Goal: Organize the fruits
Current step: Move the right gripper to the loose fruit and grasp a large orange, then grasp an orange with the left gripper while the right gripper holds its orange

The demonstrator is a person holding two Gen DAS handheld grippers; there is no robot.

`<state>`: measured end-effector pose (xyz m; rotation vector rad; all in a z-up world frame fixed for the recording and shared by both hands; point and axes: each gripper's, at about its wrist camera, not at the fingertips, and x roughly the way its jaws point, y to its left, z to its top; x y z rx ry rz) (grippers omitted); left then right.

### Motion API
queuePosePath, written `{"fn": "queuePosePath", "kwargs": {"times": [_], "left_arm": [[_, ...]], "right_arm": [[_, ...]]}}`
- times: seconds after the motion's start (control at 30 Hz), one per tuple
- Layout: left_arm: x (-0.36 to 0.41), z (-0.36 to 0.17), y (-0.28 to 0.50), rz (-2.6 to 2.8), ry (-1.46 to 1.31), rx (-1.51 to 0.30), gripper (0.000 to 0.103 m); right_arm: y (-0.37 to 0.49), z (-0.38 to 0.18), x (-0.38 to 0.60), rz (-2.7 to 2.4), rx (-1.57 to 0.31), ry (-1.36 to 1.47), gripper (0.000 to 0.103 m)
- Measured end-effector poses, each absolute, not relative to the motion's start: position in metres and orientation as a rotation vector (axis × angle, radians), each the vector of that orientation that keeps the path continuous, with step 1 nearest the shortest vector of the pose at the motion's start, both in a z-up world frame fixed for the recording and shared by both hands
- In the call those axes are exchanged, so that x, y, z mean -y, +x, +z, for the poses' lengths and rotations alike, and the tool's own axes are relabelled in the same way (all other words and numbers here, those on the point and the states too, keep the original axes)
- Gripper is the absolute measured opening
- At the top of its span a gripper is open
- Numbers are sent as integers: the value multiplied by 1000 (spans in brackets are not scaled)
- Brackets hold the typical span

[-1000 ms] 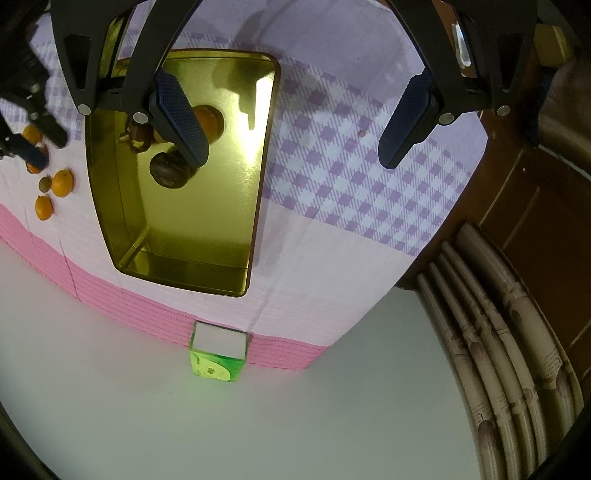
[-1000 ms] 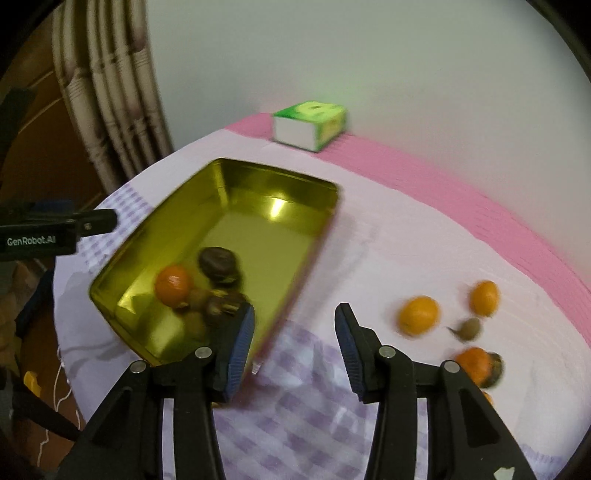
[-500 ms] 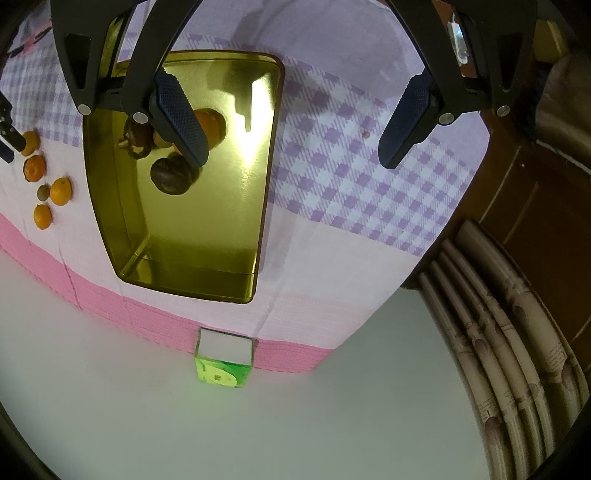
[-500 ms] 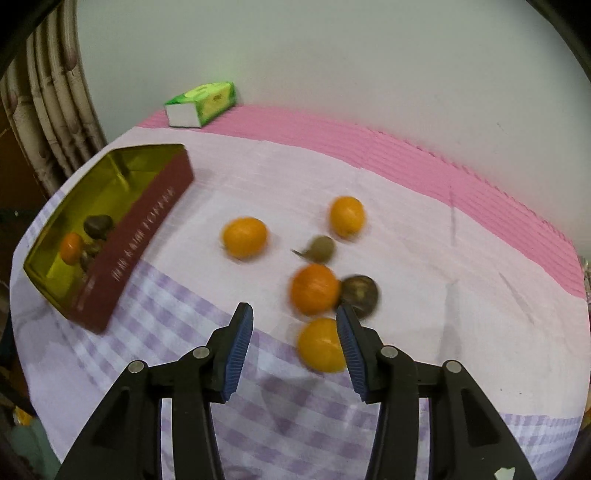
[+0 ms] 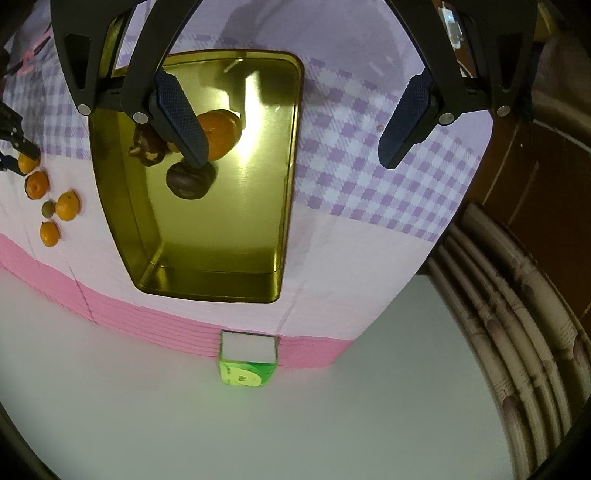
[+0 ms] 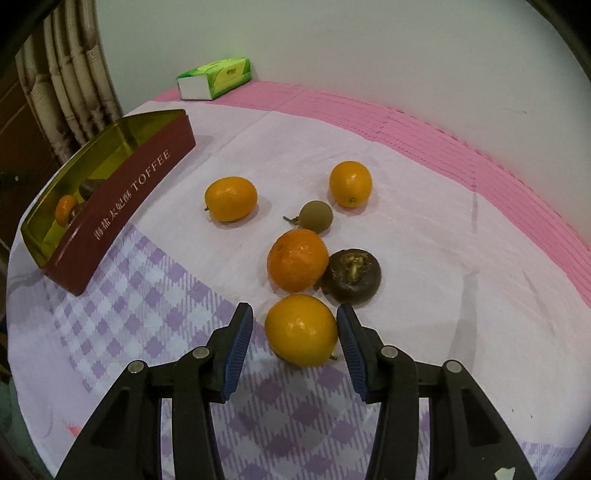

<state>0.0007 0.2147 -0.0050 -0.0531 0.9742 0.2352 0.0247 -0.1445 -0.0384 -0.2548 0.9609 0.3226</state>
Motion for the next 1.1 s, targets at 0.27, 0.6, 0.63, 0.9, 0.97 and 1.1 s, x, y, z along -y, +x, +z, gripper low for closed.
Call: {"fn": "queuePosePath", "kwargs": {"times": [0.27,0.6,0.63,0.9,0.97,1.1], "left_arm": [[-178,-5,3,183,17,-979,93],[-92,-2,23,0,73,-979,93],[-84,-1,26,-13,82,-976,93],[-28,-3,58,-114,131,-983,93],[-19,-6,67,-126,133,-990,93],[-9,-15,86,-131,125,-1020,93]], "right_arm": [[17,-45,149,349,-947,-233,37],[9,-44,183,190,-880,-202,36],[9,-44,187,162,-873,-197,36],[20,-45,240,-25,-840,-113,36],[22,-45,250,-44,-839,-99,36],[20,-43,258,-57,-836,-82,36]]}}
